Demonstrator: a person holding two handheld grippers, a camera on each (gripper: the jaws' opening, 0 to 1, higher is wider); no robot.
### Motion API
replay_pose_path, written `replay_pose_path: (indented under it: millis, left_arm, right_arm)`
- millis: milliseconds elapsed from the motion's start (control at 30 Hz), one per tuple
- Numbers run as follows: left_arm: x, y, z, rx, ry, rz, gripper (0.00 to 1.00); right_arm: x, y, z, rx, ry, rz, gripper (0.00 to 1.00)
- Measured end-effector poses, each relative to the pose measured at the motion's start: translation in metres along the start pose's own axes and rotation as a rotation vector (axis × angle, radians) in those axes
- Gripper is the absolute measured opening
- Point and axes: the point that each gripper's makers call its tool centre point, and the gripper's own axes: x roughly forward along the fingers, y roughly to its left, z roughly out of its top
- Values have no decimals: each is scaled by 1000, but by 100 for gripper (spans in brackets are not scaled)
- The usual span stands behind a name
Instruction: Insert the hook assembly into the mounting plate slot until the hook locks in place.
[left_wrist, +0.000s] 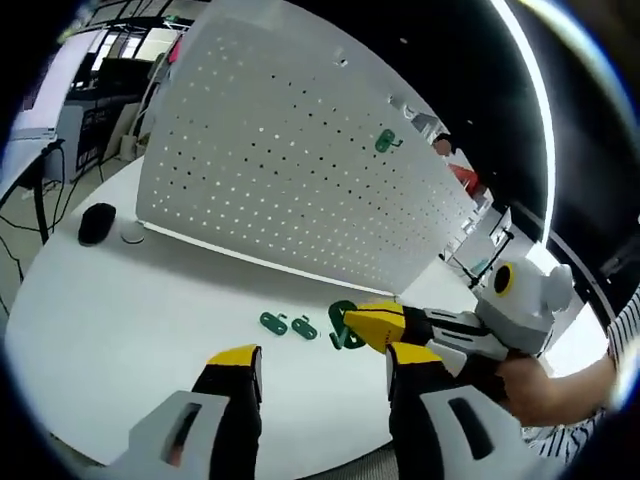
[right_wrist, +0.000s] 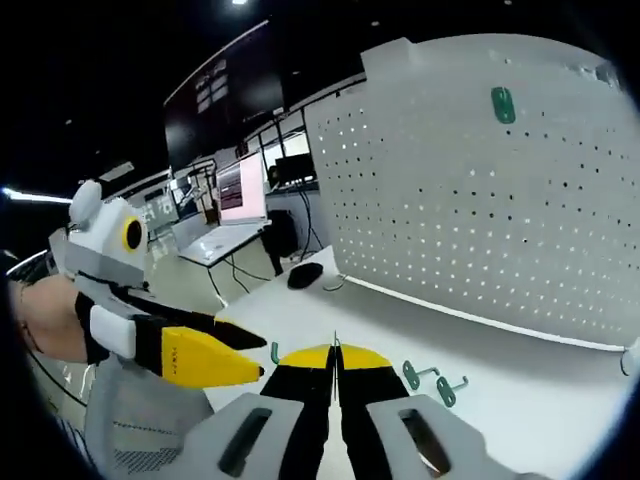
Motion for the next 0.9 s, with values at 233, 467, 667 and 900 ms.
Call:
replay_pose_path:
  millis: [233, 467, 667, 900]
  left_arm:
    - [3, -15, 5, -45, -5, -35, 43]
    - [4, -24, 6, -57, 6, -59, 32]
    - [3, -27, 11, -74, 2, -77, 21]
    - [3, -35, 12, -87, 9, -111, 16]
  right_arm:
    - [-13, 5, 12, 13, -49, -4, 0]
    - [-16, 7, 19, 8, -83, -5, 0]
    - [-19, 8, 22, 12, -99, -8, 0]
    - [-22, 11, 27, 18, -123, -8, 0]
